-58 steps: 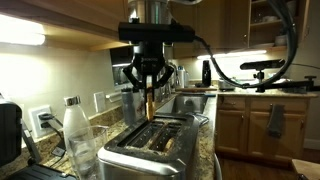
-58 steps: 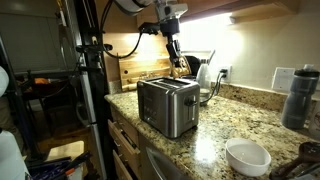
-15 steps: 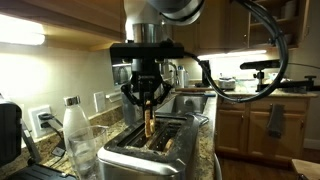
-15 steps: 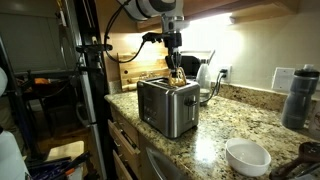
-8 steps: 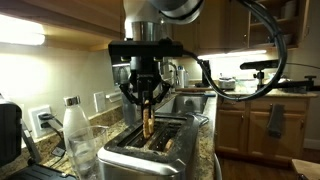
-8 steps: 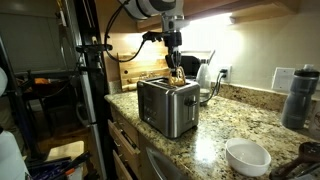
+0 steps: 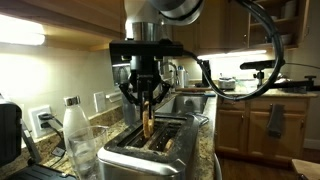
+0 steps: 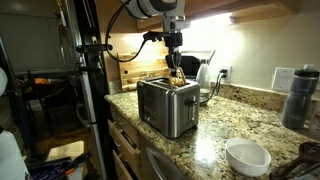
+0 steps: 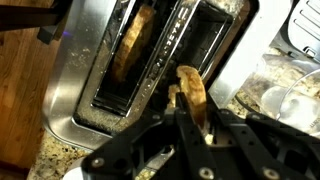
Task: Put the slices of bread in the toaster
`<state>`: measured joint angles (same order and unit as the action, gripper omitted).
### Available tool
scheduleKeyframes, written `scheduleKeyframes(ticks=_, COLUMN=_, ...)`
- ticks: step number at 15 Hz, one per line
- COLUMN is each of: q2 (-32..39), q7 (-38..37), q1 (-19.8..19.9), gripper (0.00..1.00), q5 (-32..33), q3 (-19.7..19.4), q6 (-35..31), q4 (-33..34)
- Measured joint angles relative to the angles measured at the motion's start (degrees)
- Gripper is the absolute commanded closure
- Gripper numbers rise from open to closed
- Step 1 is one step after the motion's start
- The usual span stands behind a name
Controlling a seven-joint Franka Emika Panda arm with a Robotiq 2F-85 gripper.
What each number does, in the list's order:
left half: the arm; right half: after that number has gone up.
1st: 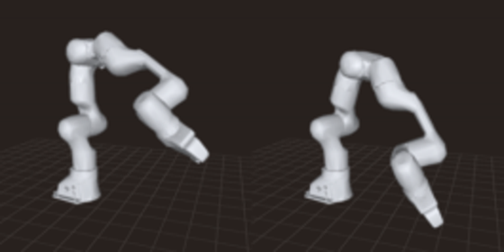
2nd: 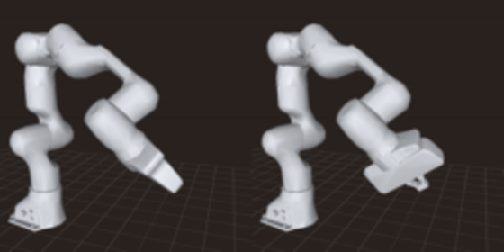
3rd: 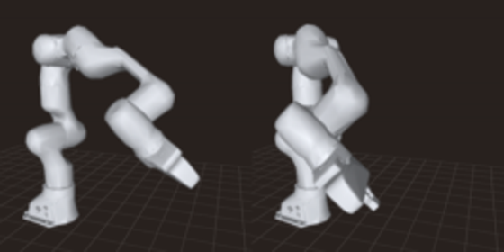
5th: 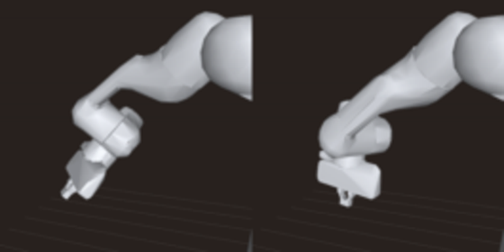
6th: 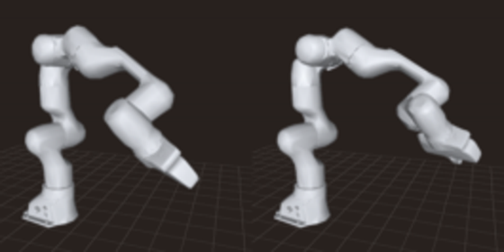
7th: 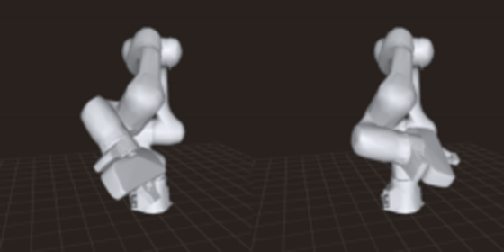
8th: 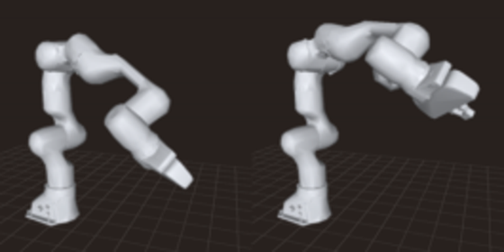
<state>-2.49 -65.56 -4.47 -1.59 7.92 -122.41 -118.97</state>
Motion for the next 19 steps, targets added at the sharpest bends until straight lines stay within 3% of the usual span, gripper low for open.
scheduleKeyframes(ticks=6, q2=0.15, q7=0.77, q1=0.0, gripper=0.09, q5=-0.04, q3=-0.44, q6=0.0, q4=0.0)
scheduleKeyframes(ticks=8, q2=0.15, q7=1.88, q1=0.0, gripper=0.0, q5=-0.03, q3=-0.55, q6=-0.03, q4=0.0)
scheduleKeyframes(ticks=9, q2=0.15, q7=2.47, q1=0.0, gripper=0.15, q5=0.02, q3=-0.64, q6=-0.03, q4=0.0)
scheduleKeyframes(ticks=11, q2=0.14, q7=3.14, q1=0.01, gripper=0.02, q5=0.06, q3=-0.79, q6=-0.05, q4=0.0)
scheduleKeyframes(ticks=12, q2=0.14, q7=3.39, q1=0.01, gripper=0.0, q5=0.06, q3=-0.82, q6=-0.05, q4=0.0)
scheduleKeyframes(ticks=19, q2=0.14, q7=3.65, q1=0.01, gripper=0.0, q5=0.06, q3=-0.84, q6=-0.06, q4=0.0)
